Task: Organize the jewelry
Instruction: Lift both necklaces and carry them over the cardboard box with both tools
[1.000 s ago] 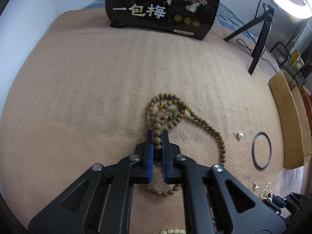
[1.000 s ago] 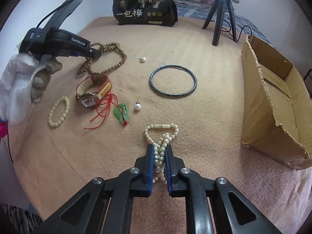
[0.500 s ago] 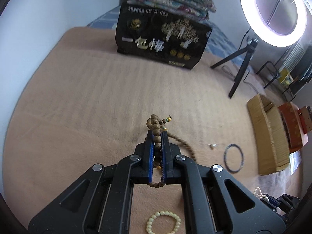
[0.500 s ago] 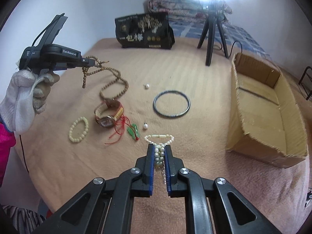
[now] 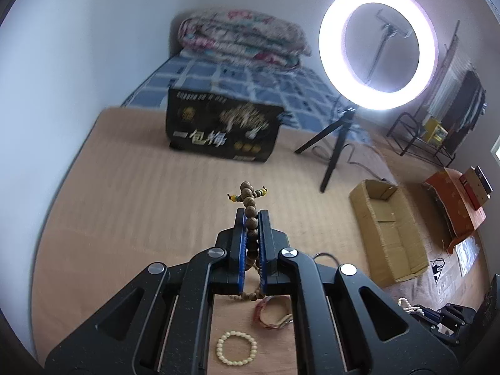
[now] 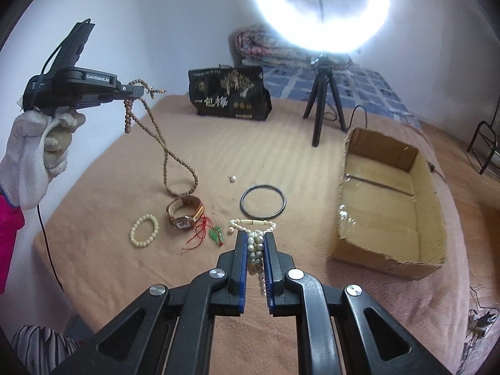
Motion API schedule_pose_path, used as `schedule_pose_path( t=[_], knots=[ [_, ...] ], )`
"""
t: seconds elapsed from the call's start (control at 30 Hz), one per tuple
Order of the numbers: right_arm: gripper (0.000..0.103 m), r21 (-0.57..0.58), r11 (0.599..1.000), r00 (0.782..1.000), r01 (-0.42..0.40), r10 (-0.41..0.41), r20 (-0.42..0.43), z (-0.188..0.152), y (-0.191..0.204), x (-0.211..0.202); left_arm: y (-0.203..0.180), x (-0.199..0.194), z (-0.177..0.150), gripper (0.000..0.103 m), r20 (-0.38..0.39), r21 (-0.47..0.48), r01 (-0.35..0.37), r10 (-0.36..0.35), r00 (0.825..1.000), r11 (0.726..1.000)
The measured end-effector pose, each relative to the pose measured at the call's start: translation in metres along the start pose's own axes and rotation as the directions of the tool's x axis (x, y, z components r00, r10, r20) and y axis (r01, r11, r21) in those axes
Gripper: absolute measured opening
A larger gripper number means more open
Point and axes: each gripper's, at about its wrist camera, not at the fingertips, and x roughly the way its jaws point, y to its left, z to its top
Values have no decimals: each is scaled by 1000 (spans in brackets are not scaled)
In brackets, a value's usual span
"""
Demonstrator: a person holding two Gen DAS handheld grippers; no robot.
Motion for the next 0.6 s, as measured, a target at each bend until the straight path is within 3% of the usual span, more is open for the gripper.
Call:
schedule_pose_path(
  t=[0.3,0.6],
  knots=[
    [7,13,999,998,40,-40,49,3,-21,-33,-55,-35,31,4,56,64,72,-76,996,995],
    [7,51,996,995,76,-80,66,5,-56,-49,-118,-36,57,4,70,142,121,-132,989,983]
  ],
)
